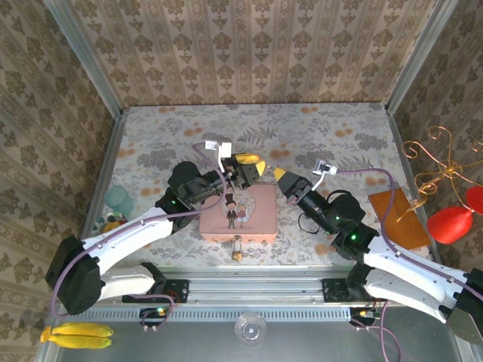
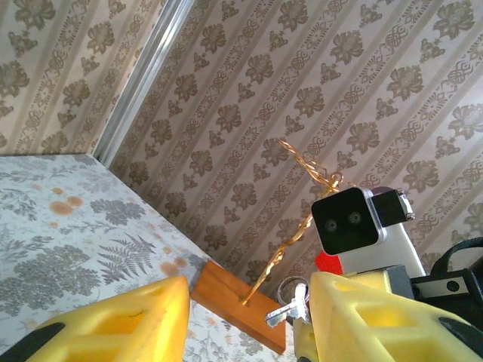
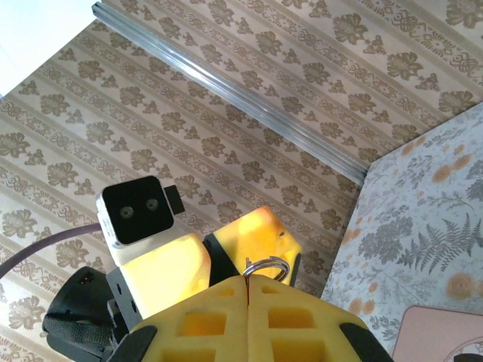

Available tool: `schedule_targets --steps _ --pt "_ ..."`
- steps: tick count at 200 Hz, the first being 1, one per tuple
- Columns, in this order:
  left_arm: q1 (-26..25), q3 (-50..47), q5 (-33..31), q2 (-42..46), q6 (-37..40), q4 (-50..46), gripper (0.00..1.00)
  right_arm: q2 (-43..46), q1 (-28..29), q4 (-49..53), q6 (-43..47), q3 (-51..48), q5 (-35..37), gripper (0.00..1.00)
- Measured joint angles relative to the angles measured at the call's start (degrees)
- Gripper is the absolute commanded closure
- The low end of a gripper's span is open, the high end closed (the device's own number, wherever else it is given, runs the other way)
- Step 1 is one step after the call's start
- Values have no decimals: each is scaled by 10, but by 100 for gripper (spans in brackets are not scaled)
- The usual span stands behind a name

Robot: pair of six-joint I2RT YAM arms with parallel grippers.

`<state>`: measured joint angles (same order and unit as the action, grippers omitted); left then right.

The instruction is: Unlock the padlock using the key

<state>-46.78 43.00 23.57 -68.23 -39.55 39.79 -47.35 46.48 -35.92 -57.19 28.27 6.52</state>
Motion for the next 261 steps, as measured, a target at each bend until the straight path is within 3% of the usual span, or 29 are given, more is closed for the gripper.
schedule_targets --steps 88,211,261 --pt "-3 16 35 -14 -25 10 67 -4 5 -12 3 0 4 100" --pt "-20 32 48 -16 -25 -11 62 -4 12 -34 7 -9 9 100" --pt "-20 33 51 -19 -23 -12 78 -3 14 -46 13 -16 16 100"
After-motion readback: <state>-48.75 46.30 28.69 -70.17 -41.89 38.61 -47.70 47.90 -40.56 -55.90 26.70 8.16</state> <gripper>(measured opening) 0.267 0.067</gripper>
